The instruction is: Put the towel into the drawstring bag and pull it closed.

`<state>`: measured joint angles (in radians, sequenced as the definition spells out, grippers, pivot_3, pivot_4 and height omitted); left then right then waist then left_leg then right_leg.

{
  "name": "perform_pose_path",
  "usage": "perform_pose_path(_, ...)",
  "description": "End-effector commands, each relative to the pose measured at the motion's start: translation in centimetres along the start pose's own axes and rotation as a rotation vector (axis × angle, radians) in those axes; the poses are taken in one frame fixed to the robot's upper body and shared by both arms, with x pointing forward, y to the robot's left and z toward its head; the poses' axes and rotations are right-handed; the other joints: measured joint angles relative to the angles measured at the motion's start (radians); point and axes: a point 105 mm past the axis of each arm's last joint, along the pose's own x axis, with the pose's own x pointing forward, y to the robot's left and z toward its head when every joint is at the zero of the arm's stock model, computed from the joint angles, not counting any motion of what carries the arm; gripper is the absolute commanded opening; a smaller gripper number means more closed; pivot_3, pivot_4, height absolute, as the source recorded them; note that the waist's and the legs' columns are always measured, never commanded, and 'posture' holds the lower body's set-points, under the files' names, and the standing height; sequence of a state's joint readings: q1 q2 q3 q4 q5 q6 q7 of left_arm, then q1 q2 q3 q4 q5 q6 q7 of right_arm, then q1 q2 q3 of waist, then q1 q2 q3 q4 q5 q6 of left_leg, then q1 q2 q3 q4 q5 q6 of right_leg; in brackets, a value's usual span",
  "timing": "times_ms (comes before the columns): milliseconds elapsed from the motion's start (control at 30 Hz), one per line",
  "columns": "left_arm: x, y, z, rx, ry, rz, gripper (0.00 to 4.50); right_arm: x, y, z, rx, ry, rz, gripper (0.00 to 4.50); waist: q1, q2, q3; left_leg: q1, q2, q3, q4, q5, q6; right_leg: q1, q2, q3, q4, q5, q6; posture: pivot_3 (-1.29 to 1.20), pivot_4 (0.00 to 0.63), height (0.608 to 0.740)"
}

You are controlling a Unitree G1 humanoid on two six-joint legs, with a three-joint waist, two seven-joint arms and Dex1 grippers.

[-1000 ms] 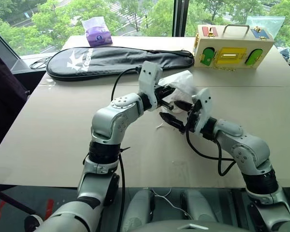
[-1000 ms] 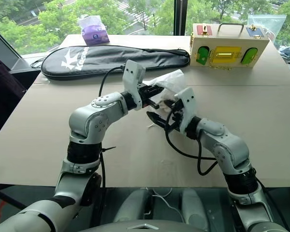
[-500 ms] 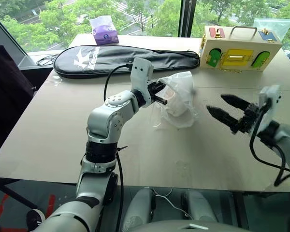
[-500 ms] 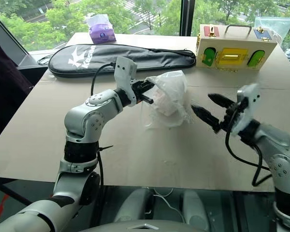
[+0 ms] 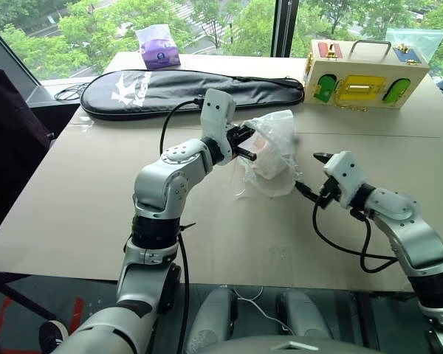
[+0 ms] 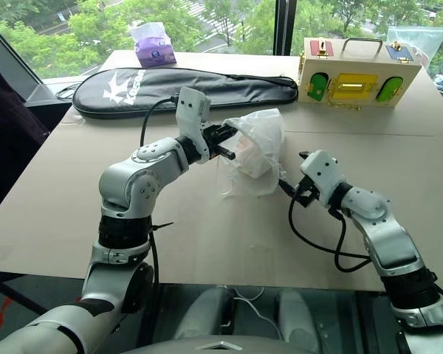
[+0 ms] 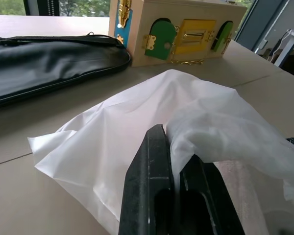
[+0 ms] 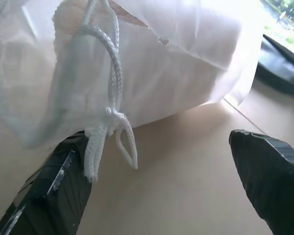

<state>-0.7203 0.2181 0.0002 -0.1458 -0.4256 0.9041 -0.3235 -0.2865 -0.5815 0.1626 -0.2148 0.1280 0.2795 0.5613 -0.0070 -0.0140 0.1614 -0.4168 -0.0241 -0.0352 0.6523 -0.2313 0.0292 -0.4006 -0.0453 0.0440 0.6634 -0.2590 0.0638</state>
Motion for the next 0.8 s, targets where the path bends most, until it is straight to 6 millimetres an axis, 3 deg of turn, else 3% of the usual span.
perform_pose_path(33,-0.2,-0.5,1.4,0.022,-0.053,-0.016,0.0,0.9,0.4,0.4,-0.11,-0.021,0.018,4.47,-0.001,0.0,0.0,0.0,0.0,0.0,0.0,0.0,0.0,0.0,0.0,0.0,0.0,0.0,0.0,0.0,0.15,0.74)
perform_pose_path(267,-0.2,-0.2,1.3,0.024,-0.054,-0.005,0.0,1.9,-1.5,1.8,0.014,-0.145,-0.135,4.47,-0.005,0.0,0.0,0.0,0.0,0.0,0.0,0.0,0.0,0.0,0.0,0.0,0.0,0.0,0.0,0.0,0.15,0.74)
perform_pose_path(300,-0.2,-0.2,1.3,0.023,-0.054,-0.005,0.0,1.8,-1.5,1.7,0.028,-0.146,-0.137,3.92,-0.003,0.0,0.0,0.0,0.0,0.0,0.0,0.0,0.0,0.0,0.0,0.0,0.001,0.0,0.0,0.0,0.15,0.74)
perform_pose_path(333,-0.2,-0.2,1.3,0.023,-0.054,-0.004,0.0,1.6,-1.4,1.6,0.035,-0.146,-0.135,3.69,-0.003,0.0,0.0,0.0,0.0,0.0,0.0,0.0,0.0,0.0,0.0,0.0,0.0,0.0,0.0,0.0,0.15,0.74)
perform_pose_path(500,-0.2,-0.2,1.2,0.022,-0.053,-0.001,0.0,0.9,-1.6,1.2,0.067,-0.149,-0.159,1.59,-0.004,0.0,0.0,0.0,0.0,0.0,0.0,0.0,0.0,0.0,-0.001,0.0,0.0,0.0,0.0,0.0,0.15,0.74)
perform_pose_path(600,-0.3,-0.1,1.2,0.022,-0.052,0.0,0.0,0.3,-1.9,1.1,0.079,-0.15,-0.181,0.08,-0.006,0.0,0.0,0.0,0.0,0.0,0.0,0.0,0.0,0.0,0.0,0.0,0.001,0.0,0.0,0.0,0.15,0.74)
perform_pose_path(800,-0.2,-0.1,1.0,0.024,-0.044,0.002,0.0,-0.8,-3.5,0.3,0.054,-0.118,-0.276,0.08,-0.005,0.0,0.0,0.0,0.0,0.0,0.0,0.0,0.0,0.0,0.0,0.0,0.001,0.0,0.0,0.0,0.15,0.74)
